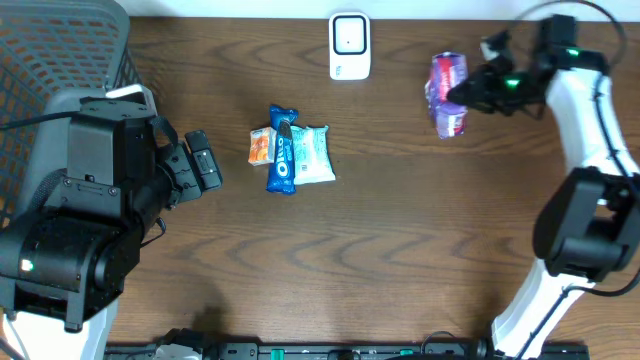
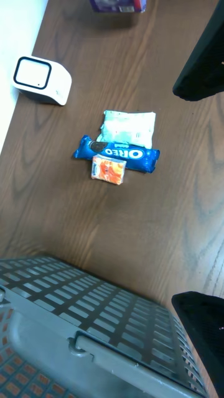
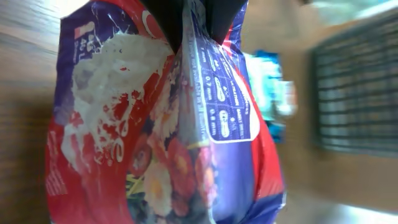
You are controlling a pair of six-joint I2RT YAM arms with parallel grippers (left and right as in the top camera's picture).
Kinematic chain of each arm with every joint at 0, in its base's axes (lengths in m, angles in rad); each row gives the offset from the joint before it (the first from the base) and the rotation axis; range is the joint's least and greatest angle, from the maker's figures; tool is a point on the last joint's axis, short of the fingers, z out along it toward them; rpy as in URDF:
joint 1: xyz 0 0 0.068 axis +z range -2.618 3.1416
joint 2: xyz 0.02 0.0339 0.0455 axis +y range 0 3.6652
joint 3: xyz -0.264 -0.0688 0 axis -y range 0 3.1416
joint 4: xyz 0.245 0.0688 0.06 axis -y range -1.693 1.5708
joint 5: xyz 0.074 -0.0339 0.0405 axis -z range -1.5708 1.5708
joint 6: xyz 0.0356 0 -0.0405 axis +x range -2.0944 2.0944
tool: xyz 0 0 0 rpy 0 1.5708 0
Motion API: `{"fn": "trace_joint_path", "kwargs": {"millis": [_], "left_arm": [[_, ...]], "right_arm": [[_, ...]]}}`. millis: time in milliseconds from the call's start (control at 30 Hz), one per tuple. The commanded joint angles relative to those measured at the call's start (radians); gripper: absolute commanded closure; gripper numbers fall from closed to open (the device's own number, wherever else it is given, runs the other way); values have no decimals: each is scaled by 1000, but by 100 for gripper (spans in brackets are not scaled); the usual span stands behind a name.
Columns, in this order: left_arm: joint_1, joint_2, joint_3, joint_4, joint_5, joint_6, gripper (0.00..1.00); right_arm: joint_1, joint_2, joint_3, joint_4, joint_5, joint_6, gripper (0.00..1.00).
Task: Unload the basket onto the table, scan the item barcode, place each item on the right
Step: 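Lower the purple pack to the table right side and release it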
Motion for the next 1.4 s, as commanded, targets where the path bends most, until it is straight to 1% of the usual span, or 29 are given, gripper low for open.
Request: {"fn": "trace_joint_path", "kwargs": {"millis": [0,33,67,167,233,333,367,500,600,667,700,733,833,900,933,967,1000,1033,1067,1100,1167,1233,1267,1300,1367], "left_arm": [[5,0,2,-4,-12,13,2],[5,0,2,-4,-12,13,2],[5,0,2,-4,-12,13,2],[5,0,2,-4,-12,13,2],[5,0,2,-4,-12,13,2],[5,0,2,-4,-12,13,2],[5,0,2,-4,-12,13,2],[5,0,2,-3,-12,13,2],[5,0,2,-4,-12,13,2],[5,0,2,-4,-12,13,2],[5,0,2,-4,-12,13,2],[5,0,2,-4,-12,13,2],[5,0,2,-4,-12,13,2],[5,0,2,-4,-12,13,2],[5,0,2,-4,-12,13,2],[5,0,2,-4,-12,13,2],[5,0,2,-4,-12,13,2],[5,0,2,-4,-12,13,2],[5,0,2,-4,-12,13,2],[5,0,2,-4,-12,13,2],[5,0,2,-4,-12,13,2],[5,0,2,-4,-12,13,2],[5,0,2,-4,-12,13,2],[5,0,2,-4,-12,13,2],[5,0,2,-3,-12,13,2]], "right_arm": [[-55,32,-76,34,-378,-24,99],[-79,49,-114,64,-452,-23,99],[-95,64,-138,85,-478,-21,99],[-140,113,-178,110,-467,-4,99],[-169,139,-180,105,-384,2,99],[-207,136,-172,92,-159,63,98],[-220,128,-157,74,-81,63,93],[-245,89,-59,-28,167,63,77],[-246,61,45,-121,322,62,60],[-239,55,115,-187,399,58,52],[-232,54,152,-225,418,42,48],[-224,54,178,-260,422,19,47],[-197,54,197,-341,436,-6,38],[-178,54,190,-395,530,-5,32],[-161,54,174,-435,640,2,27],[-153,54,165,-455,692,16,27],[-145,54,152,-471,734,34,27],[-134,54,124,-483,769,60,30],[-129,54,104,-486,772,67,35],[-120,54,72,-485,770,71,41],[-106,54,16,-474,765,71,48],[-92,54,-51,-417,737,71,66],[-82,54,-91,-369,717,71,78],[-75,54,-120,-333,699,71,81],[-65,54,-157,-272,677,71,83]]}}
